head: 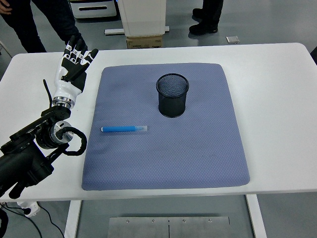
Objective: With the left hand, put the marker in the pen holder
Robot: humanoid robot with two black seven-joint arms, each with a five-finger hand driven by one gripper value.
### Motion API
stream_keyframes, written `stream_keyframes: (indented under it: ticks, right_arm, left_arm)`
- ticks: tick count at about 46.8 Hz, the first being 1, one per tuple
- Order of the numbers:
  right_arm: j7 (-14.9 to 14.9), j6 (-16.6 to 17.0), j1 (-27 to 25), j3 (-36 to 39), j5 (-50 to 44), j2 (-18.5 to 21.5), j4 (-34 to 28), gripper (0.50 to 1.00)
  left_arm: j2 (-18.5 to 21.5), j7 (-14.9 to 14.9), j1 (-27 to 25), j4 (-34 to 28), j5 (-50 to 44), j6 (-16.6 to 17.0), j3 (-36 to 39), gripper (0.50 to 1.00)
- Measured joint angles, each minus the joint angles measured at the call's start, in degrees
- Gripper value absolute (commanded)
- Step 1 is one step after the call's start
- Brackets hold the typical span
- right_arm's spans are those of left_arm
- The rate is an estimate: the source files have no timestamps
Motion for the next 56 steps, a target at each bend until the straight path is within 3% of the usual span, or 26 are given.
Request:
stream_keyframes:
  ticks: [24, 37, 43, 48, 53, 56]
  right_arm:
    - [0.0, 0.0, 0.0, 0.0, 0.0, 0.0, 0.0, 1.0]
    - [0.0, 0.0, 0.0, 0.0, 0.0, 0.0, 0.0, 1.0]
    - [0.0, 0.0, 0.0, 0.0, 0.0, 0.0, 0.0, 1.0]
    - [0.0, 0.0, 0.0, 0.0, 0.0, 0.0, 0.0, 1.0]
    - [0.0, 0.0, 0.0, 0.0, 0.0, 0.0, 0.0, 1.0]
    - [0.0, 0.0, 0.0, 0.0, 0.0, 0.0, 0.0, 1.0]
  left_arm:
    - [0.0, 0.0, 0.2, 0.4, -3.0, 0.7, -1.0, 1.0]
    - [-2.5, 0.0, 0.2, 0.2, -3.8, 0.1, -1.3, 1.0]
    - [-1.9, 0.2, -2.8, 0.5, -3.6, 3.1, -0.7, 1.0]
    - [0.0, 4.0, -4.3, 0.6, -3.2, 7.3, 1.1, 1.0]
    - [2.0, 10.8, -5.3, 0.6, -3.2, 8.1, 3.1, 1.0]
    - [3.0, 12.9, -5.8, 0.4, -3.1, 8.1, 3.8, 1.0]
